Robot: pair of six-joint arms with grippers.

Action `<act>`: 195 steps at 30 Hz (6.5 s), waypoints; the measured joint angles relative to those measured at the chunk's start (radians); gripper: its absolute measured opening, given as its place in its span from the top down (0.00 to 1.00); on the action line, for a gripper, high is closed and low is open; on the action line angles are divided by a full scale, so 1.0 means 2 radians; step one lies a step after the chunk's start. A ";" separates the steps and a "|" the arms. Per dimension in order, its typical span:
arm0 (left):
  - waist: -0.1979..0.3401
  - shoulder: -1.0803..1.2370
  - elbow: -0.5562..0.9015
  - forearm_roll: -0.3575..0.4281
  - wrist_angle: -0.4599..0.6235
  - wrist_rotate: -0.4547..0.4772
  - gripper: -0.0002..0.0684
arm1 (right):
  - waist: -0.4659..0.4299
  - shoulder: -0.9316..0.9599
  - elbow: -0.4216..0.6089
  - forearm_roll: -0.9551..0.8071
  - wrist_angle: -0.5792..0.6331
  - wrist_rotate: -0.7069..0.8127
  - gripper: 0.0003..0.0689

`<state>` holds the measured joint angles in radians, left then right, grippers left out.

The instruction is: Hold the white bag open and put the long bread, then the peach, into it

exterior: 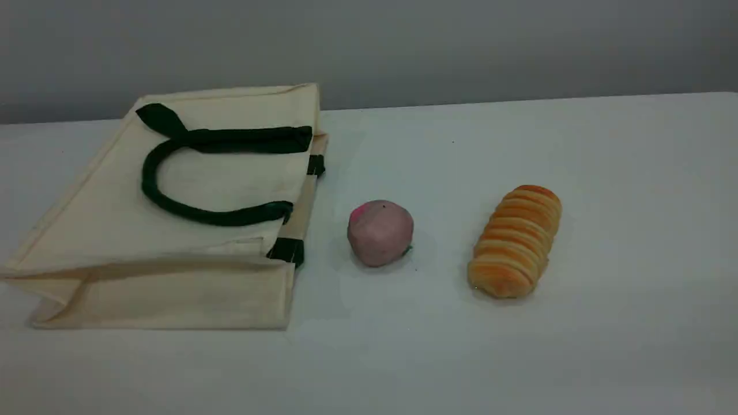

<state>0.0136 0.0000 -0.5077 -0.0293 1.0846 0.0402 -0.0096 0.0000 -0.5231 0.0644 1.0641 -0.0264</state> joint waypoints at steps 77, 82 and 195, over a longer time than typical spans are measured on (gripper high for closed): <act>-0.003 0.991 -0.416 0.000 -0.173 -0.014 0.29 | 0.001 0.675 -0.312 0.143 -0.134 -0.070 0.21; -0.004 1.010 -0.441 -0.004 -0.173 -0.014 0.29 | 0.001 0.675 -0.312 0.165 -0.137 -0.070 0.21; -0.048 0.868 -0.724 -0.226 0.068 0.330 0.87 | 0.080 0.853 -0.312 0.181 -0.143 -0.123 0.27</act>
<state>-0.0829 1.7365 -1.9563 -0.4815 1.2201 0.6998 0.1513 1.7060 -1.1471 0.4258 0.7778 -0.2717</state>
